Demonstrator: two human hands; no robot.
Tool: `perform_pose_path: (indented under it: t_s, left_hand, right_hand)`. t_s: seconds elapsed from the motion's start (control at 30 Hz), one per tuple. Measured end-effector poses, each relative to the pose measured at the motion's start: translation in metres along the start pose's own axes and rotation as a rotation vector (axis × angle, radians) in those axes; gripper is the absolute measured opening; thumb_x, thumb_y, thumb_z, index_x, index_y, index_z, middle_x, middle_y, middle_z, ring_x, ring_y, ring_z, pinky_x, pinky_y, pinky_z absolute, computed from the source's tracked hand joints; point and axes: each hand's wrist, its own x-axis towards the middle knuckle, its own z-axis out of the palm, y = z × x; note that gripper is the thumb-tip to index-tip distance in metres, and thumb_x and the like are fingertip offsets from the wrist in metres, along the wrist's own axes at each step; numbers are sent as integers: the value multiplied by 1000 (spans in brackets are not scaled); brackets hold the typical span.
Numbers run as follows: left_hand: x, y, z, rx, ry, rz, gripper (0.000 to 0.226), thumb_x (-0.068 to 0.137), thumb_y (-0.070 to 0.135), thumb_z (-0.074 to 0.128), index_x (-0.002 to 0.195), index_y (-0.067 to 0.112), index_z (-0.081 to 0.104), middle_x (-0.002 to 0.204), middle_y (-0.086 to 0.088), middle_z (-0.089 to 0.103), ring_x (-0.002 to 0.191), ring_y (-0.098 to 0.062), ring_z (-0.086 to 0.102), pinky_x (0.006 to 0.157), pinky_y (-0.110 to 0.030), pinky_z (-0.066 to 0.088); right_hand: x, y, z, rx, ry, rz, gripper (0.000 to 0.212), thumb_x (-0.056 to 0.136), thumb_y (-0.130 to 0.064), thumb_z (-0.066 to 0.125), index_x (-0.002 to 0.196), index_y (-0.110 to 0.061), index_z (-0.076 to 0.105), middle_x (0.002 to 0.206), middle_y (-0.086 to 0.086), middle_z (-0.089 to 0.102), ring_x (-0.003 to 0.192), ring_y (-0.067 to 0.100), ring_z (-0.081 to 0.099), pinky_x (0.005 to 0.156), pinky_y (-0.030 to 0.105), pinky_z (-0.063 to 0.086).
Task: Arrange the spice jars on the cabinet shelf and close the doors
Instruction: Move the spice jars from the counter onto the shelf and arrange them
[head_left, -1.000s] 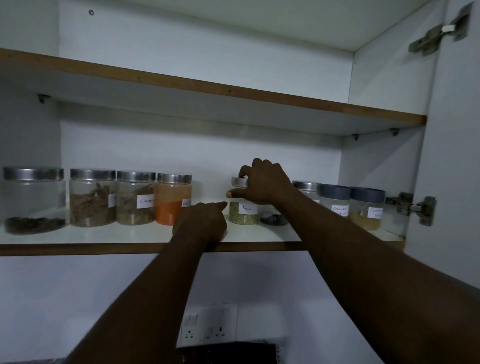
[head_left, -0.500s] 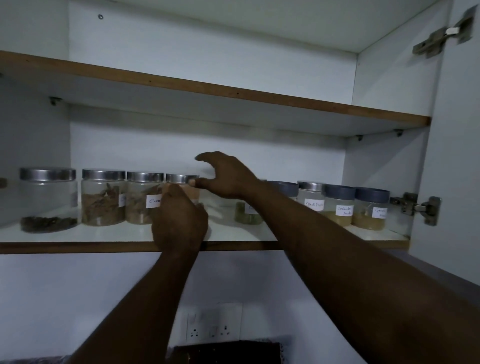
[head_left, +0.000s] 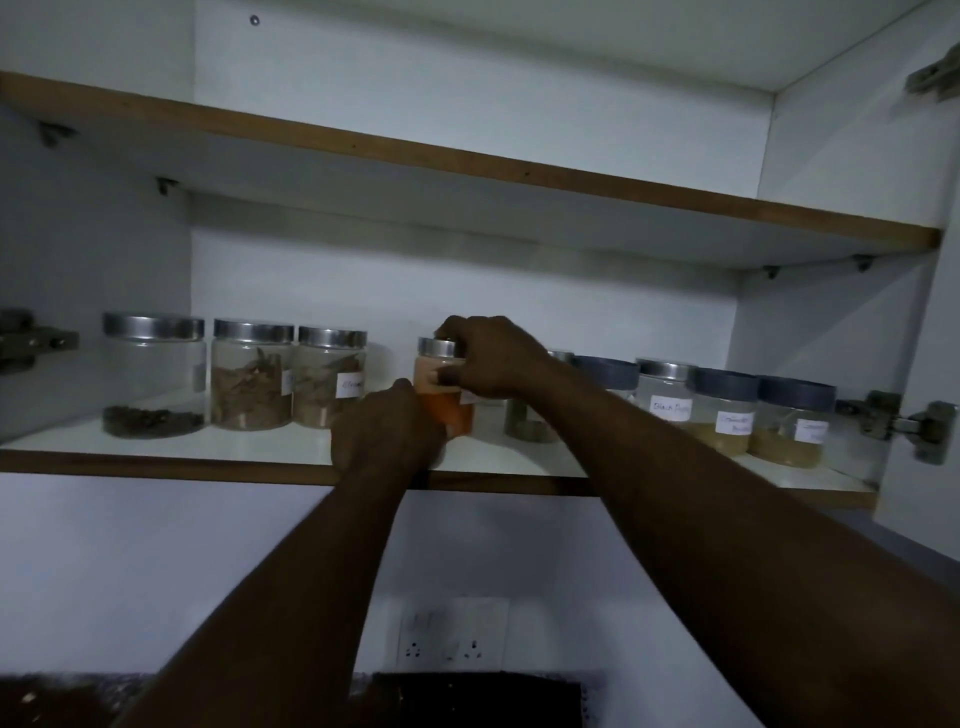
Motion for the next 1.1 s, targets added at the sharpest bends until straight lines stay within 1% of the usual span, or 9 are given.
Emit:
perform_pose_path:
  t_s: [0.07, 0.13, 0.27, 0.43, 0.53, 0.67, 0.8, 0.93, 1.1]
  left_hand:
    - [5, 0, 6, 89, -10, 49, 52, 84, 61, 69, 119, 23, 62, 108, -2, 72, 97, -23, 68, 75, -33, 45]
    - [11, 0, 11, 134, -30, 90, 51, 86, 62, 65, 120, 24, 63, 108, -1, 72, 98, -23, 68, 74, -32, 43]
    - [20, 1, 16, 126, -117, 140, 49, 91, 57, 59, 130, 28, 60, 111, 1, 72, 99, -22, 67, 80, -35, 51]
    - [25, 6, 17, 93, -283, 138, 78, 84, 81, 49, 144, 32, 48, 127, 0, 68, 114, -24, 64, 96, -41, 47]
    - [24, 9, 17, 102, -260, 122, 82, 83, 84, 47, 146, 32, 48, 128, -1, 68, 114, -24, 64, 97, -42, 48]
    - [25, 6, 20, 91, -232, 117, 77, 84, 80, 52, 144, 31, 50, 126, -1, 69, 112, -24, 64, 95, -43, 48]
    - [27, 3, 25, 117, -178, 147, 70, 86, 77, 52, 140, 33, 54, 119, 1, 71, 106, -23, 66, 87, -39, 47]
    - [31, 1, 27, 135, -185, 160, 67, 87, 76, 49, 142, 38, 51, 118, 1, 71, 104, -22, 66, 81, -37, 43]
    - [31, 0, 29, 132, -185, 170, 64, 88, 73, 51, 141, 37, 53, 117, 1, 72, 103, -23, 66, 80, -37, 41]
  right_hand:
    - [-5, 12, -6, -6, -12, 7, 60, 87, -47, 74, 139, -24, 56, 128, 4, 68, 110, 22, 63, 93, 41, 53]
    - [-8, 21, -10, -11, -16, 7, 59, 89, -47, 72, 141, -24, 57, 130, 3, 68, 112, 22, 62, 93, 39, 52]
    - [-9, 28, -16, -36, -33, 22, 60, 92, -54, 68, 143, -26, 57, 133, 3, 66, 117, 23, 61, 95, 40, 51]
    - [-7, 32, -15, -53, 23, 53, 57, 87, -61, 70, 135, -29, 64, 125, 3, 67, 116, 24, 60, 96, 45, 52]
    - [-8, 32, -10, -54, 73, 72, 63, 82, -70, 68, 130, -30, 67, 121, 5, 63, 114, 25, 59, 94, 46, 52]
    - [-5, 29, -3, -117, 125, 85, 68, 77, -81, 63, 124, -32, 68, 123, 6, 59, 115, 26, 57, 93, 45, 50]
    - [-2, 28, -3, -180, 124, 91, 72, 77, -85, 59, 123, -31, 68, 128, 7, 59, 119, 28, 55, 96, 46, 46]
    - [-3, 28, -2, -228, 126, 109, 74, 77, -87, 55, 124, -30, 66, 133, 8, 57, 125, 30, 52, 100, 49, 42]
    - [-5, 26, 0, -219, 122, 122, 74, 79, -86, 55, 127, -31, 65, 136, 8, 56, 127, 30, 51, 102, 51, 40]
